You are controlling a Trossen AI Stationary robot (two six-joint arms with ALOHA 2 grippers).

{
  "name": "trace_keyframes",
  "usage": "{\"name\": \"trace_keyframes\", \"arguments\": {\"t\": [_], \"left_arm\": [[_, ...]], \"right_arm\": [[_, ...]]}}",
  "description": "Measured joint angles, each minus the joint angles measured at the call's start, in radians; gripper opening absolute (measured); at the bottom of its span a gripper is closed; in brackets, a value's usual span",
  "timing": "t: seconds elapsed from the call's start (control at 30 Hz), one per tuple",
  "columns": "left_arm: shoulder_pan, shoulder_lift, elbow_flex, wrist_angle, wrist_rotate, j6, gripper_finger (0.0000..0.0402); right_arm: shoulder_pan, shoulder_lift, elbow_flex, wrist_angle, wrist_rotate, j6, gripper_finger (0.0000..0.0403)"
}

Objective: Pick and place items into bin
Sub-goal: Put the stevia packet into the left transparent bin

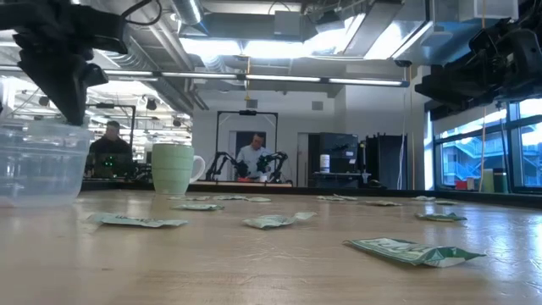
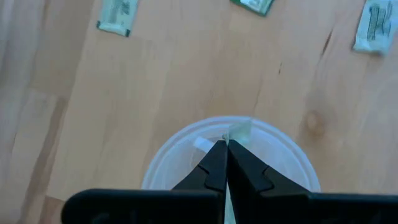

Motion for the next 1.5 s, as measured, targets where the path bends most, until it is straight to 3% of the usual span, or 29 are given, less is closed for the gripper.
{"name": "trace_keyframes", "arguments": {"t": [0.6,0.97,1.13,1.37,1.5], "left_arm": [[0.000,0.081,0.002,-0.027,-0.087,0.015,0.0063],[0.000,0.048,0.111,-0.044,-0.102,0.078,0.0065],[0.000,0.048,0.149,0.111,-0.165,0.171,0.0069],[0.000,0.089,0.150,0.405,-0.147,0.338,0.0075],[0.000,0.171,0.150,0.541,-0.077,0.435,0.0075]], "right_arm": [[0.000,0.000,0.000,0.000,0.000,0.000,0.0149],[0.000,0.000,0.000,0.008,0.000,0.001,0.0149],[0.000,0.000,0.000,0.010,0.000,0.001,0.0149],[0.000,0.000,0.000,0.010,0.000,0.002,0.0149],[0.000,0.000,0.000,-0.001,0.000,-0.001,0.0149]]}}
